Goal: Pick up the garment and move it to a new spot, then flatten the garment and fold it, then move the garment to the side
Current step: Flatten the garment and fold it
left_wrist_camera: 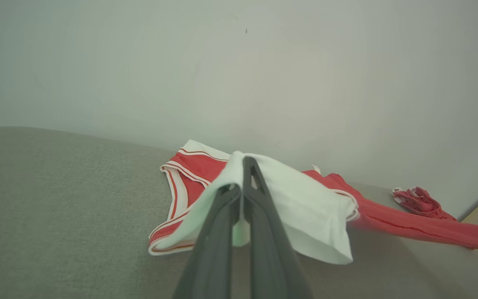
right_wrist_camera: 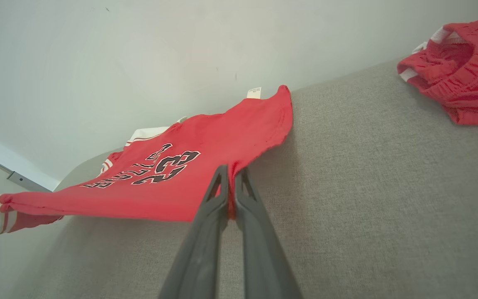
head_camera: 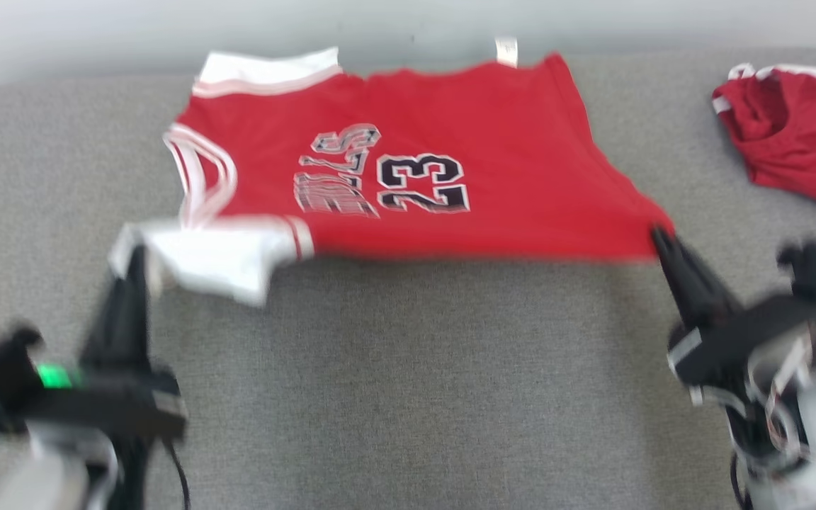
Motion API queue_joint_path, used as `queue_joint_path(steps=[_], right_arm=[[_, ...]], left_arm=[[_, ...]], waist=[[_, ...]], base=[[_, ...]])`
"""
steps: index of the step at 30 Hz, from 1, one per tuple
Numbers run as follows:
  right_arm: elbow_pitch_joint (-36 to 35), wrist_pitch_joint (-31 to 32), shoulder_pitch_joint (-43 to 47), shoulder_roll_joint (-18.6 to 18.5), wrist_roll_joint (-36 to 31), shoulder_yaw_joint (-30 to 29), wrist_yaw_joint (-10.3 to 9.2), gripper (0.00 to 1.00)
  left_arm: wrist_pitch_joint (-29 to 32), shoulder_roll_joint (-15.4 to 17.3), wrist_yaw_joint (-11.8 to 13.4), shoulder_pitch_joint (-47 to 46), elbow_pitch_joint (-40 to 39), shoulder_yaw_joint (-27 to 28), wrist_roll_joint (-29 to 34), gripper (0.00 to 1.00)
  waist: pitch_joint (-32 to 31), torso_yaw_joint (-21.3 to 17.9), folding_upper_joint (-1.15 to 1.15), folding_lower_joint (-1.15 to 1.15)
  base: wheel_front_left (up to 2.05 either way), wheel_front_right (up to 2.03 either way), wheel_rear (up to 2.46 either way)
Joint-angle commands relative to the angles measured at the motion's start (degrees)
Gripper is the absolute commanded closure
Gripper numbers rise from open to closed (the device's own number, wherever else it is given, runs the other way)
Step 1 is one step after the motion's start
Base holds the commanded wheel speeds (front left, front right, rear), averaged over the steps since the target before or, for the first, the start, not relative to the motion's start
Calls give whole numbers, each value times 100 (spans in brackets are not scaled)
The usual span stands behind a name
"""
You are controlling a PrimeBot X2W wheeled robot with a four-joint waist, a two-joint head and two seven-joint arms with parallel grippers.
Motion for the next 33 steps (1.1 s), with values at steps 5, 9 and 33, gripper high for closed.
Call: queue_joint_path(steps=[5, 9, 33], right_arm=[[-665, 298, 1077, 319, -210, -593, -16, 100], [-957, 520, 1801, 566, -411, -1017, -16, 100], [-595, 755, 2648, 994, -794, -1474, -16, 100]], left_arm=[[-17, -164, 232, 1103, -323, 178, -158, 100], [-18, -463, 287, 1968, -457, 326, -232, 100], [129, -968, -125, 2350, 275, -157, 182, 100]], waist=[[-381, -24, 2, 3], [-545, 6, 2, 3], [-796, 134, 2, 3]], base=[[0, 0, 0], [0, 0, 0], [0, 0, 0]])
